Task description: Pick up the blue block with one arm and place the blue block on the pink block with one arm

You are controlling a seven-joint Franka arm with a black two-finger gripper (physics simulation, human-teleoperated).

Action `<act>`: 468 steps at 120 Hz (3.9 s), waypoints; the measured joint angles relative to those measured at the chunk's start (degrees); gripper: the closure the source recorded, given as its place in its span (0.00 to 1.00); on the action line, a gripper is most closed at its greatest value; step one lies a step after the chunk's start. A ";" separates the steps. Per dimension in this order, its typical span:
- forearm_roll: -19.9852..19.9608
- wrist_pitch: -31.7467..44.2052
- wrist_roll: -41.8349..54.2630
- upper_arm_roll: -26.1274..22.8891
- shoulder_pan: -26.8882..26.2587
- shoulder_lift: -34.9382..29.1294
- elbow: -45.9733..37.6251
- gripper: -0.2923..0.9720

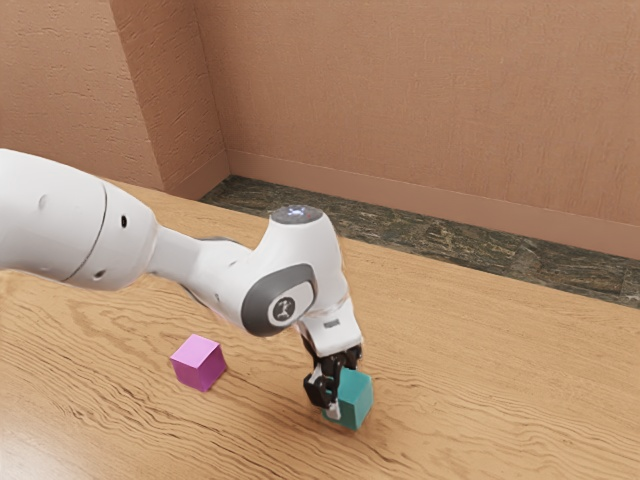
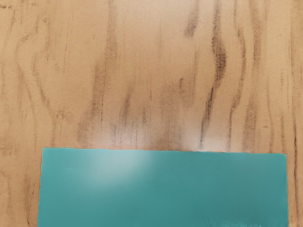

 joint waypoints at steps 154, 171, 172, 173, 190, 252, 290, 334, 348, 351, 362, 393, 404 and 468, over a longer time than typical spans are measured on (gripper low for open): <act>14.37 -20.20 12.36 16.78 11.56 -19.54 -9.35 0.47; 13.65 -18.66 13.42 16.92 11.29 -16.27 -7.46 0.47; 13.52 -18.58 13.49 16.93 11.28 -16.12 -7.39 0.47; 13.39 -18.49 13.57 16.93 11.27 -15.98 -7.34 0.47; 10.85 -17.25 15.02 16.98 11.28 -13.97 -6.89 0.47; 5.51 -10.54 20.96 18.25 11.50 -11.65 -7.29 0.47; 5.08 -9.89 22.97 18.34 12.27 -12.54 -8.90 0.47; 4.27 -9.88 24.32 18.30 12.10 -12.50 -9.46 0.41; 4.10 -9.99 24.60 18.31 11.67 -12.44 -9.43 0.34; 4.04 -10.00 24.65 18.31 11.57 -12.44 -9.45 0.32; 3.77 -10.04 24.83 18.31 11.19 -12.44 -9.46 0.29; 3.24 -10.27 25.21 18.25 9.96 -12.55 -9.41 0.25; 2.97 -10.35 25.31 18.25 9.46 -12.57 -9.34 0.24; 10.57 -37.21 14.75 16.78 7.77 -19.25 14.28 0.23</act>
